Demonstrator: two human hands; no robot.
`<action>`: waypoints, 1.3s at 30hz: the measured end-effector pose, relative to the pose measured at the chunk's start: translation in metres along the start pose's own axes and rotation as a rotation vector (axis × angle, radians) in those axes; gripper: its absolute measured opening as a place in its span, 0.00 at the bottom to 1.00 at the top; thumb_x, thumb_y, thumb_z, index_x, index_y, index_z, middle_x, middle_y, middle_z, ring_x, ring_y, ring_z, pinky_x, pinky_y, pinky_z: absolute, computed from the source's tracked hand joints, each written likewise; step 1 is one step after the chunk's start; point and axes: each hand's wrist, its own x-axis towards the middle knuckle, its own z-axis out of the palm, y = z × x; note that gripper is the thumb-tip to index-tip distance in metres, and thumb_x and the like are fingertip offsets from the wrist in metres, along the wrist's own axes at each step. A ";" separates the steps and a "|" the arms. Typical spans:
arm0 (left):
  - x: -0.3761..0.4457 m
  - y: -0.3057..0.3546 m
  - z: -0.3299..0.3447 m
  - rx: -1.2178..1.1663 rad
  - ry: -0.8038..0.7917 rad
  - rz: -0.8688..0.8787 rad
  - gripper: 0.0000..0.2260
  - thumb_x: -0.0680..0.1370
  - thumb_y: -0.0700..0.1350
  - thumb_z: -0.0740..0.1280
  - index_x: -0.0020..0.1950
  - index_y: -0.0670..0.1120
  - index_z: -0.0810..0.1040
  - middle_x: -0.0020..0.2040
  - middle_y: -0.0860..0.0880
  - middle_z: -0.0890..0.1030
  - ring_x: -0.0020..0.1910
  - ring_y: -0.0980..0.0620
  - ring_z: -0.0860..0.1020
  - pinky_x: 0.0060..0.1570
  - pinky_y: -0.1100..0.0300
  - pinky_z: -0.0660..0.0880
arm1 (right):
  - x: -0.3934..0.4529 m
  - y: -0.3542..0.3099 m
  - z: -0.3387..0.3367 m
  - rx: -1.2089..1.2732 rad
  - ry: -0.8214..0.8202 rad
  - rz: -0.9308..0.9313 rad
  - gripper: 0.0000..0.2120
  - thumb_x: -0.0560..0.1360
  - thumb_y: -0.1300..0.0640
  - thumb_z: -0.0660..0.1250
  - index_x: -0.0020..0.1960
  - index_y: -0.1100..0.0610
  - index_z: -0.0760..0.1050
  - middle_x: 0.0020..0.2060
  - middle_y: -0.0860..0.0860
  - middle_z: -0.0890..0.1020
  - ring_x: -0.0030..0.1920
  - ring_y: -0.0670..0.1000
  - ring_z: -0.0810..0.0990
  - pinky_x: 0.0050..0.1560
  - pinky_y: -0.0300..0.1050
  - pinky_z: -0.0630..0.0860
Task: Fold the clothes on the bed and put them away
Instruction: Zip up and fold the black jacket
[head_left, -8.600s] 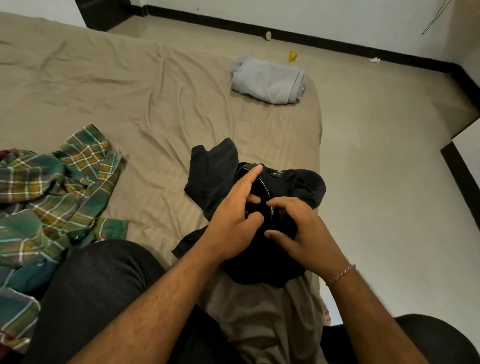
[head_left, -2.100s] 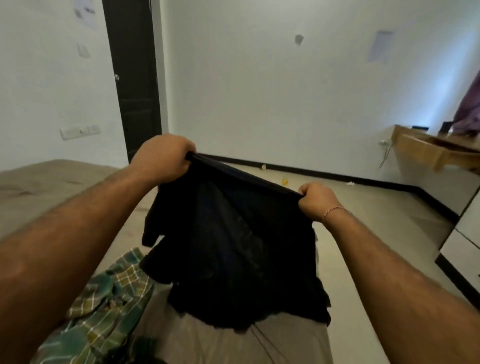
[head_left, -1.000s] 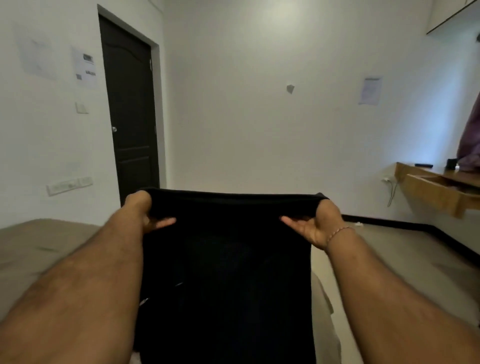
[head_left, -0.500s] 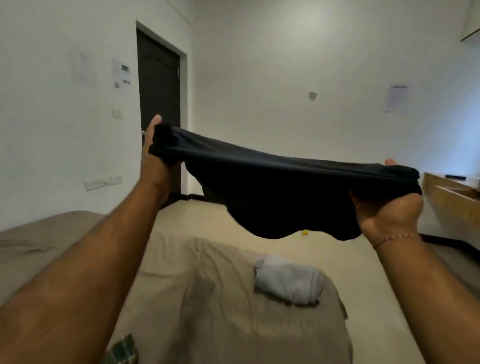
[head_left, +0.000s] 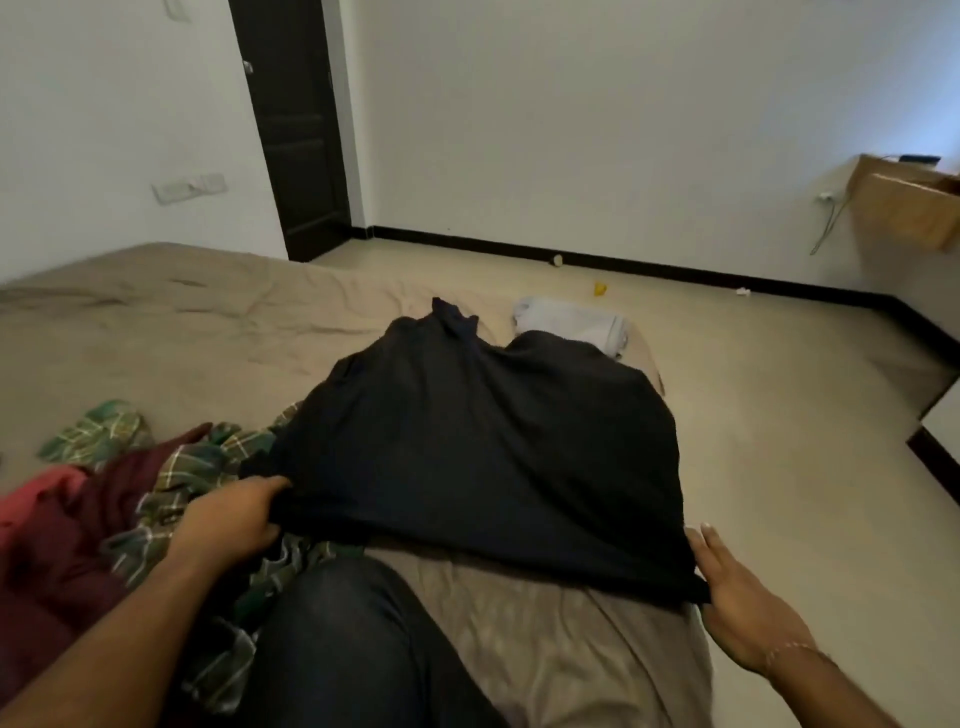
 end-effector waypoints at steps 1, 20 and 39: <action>-0.003 -0.001 0.004 -0.060 0.062 -0.012 0.27 0.72 0.48 0.68 0.73 0.59 0.74 0.62 0.53 0.82 0.56 0.48 0.83 0.49 0.52 0.82 | -0.007 -0.003 0.002 0.008 0.014 0.008 0.34 0.84 0.53 0.55 0.84 0.42 0.40 0.84 0.45 0.43 0.79 0.54 0.64 0.72 0.50 0.70; 0.075 0.015 -0.059 -1.384 0.539 -0.340 0.21 0.78 0.28 0.62 0.46 0.54 0.82 0.46 0.51 0.83 0.47 0.47 0.84 0.40 0.63 0.83 | 0.051 -0.052 -0.058 1.143 0.487 0.171 0.15 0.76 0.75 0.63 0.53 0.62 0.84 0.37 0.59 0.83 0.25 0.46 0.76 0.25 0.38 0.74; 0.191 0.116 0.030 -0.119 0.041 0.671 0.36 0.73 0.60 0.65 0.81 0.55 0.64 0.81 0.51 0.65 0.79 0.51 0.64 0.75 0.48 0.65 | 0.172 -0.100 -0.024 -0.186 -0.032 -0.360 0.44 0.75 0.36 0.69 0.83 0.40 0.49 0.82 0.41 0.55 0.82 0.46 0.54 0.82 0.55 0.48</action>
